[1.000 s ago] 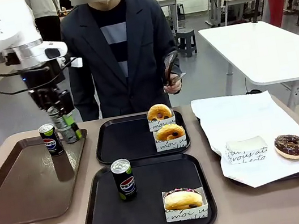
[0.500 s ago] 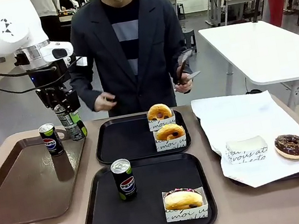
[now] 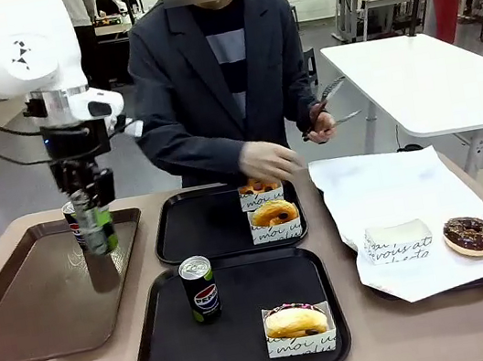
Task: Set up donuts and drinks on trays.
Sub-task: Pick up one Pepsi coke from the Handle tray and place it on the Flat Tray without a Pepsi coke.
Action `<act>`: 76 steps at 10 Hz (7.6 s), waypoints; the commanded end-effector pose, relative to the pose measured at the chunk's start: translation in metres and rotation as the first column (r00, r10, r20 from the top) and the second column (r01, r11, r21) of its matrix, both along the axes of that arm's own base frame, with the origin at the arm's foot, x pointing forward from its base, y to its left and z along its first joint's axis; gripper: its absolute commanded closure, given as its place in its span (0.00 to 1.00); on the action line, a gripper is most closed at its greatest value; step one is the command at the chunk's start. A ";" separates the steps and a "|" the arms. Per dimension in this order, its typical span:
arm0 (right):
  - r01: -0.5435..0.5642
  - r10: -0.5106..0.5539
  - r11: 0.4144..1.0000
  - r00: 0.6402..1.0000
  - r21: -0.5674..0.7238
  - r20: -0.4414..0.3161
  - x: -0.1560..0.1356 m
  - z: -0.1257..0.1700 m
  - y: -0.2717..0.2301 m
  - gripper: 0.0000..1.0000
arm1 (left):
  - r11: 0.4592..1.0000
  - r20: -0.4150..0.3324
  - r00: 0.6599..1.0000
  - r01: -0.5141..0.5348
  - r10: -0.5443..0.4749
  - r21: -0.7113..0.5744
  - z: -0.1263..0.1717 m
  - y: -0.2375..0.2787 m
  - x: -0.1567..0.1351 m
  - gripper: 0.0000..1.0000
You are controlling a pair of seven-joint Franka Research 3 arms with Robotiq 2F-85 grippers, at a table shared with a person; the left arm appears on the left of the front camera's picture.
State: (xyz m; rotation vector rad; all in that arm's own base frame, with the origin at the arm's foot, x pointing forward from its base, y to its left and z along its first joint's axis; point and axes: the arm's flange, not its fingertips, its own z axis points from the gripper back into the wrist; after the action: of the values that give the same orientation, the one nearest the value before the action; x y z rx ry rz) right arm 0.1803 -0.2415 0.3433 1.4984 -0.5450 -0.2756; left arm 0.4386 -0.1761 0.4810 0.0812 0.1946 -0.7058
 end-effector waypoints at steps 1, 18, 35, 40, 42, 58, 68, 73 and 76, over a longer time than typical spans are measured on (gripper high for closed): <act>0.015 -0.015 1.000 0.999 0.011 0.029 0.002 0.000 0.001 0.00 | 0.997 0.028 0.999 0.020 -0.018 -0.081 -0.013 0.047 -0.054 0.42; 0.015 -0.015 1.000 0.999 0.011 0.029 0.002 0.000 0.001 0.00 | 0.987 0.126 0.990 -0.044 0.064 -0.155 -0.010 0.036 -0.030 0.42; 0.015 -0.015 1.000 0.999 0.011 0.029 0.002 0.000 0.001 0.00 | 0.984 0.210 0.976 -0.011 0.049 -0.178 -0.020 -0.124 0.112 0.42; 0.015 -0.015 1.000 0.999 0.011 0.029 0.002 0.000 0.001 0.00 | 0.990 0.095 0.995 0.049 -0.037 -0.133 -0.062 -0.133 0.110 0.42; 0.015 -0.015 1.000 0.999 0.011 0.029 0.002 0.000 0.001 0.00 | 0.979 0.099 0.994 0.066 -0.047 -0.192 -0.046 -0.106 0.096 0.42; 0.015 -0.015 1.000 0.999 0.011 0.029 0.002 0.000 0.001 0.00 | 0.991 -0.009 0.993 0.119 -0.119 0.066 -0.034 0.045 -0.059 0.42; 0.015 -0.015 1.000 0.999 0.011 0.029 0.002 0.000 0.001 0.00 | 0.993 0.266 0.962 -0.028 0.059 -0.118 0.017 -0.104 0.106 0.42; 0.015 -0.015 1.000 0.999 0.011 0.029 0.002 0.000 0.001 0.00 | 0.990 0.233 0.971 -0.013 0.046 -0.138 -0.039 -0.128 0.126 0.42; 0.015 -0.015 1.000 0.999 0.011 0.029 0.002 0.000 0.001 0.00 | 0.998 0.175 0.984 -0.019 0.029 -0.061 -0.074 -0.133 0.131 0.42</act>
State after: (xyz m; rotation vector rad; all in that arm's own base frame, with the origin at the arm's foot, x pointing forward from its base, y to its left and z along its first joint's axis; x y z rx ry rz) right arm 0.1795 -0.2420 0.3435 1.4976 -0.5480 -0.2773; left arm 0.5650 -0.3049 0.4063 0.0440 -0.0082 -0.6924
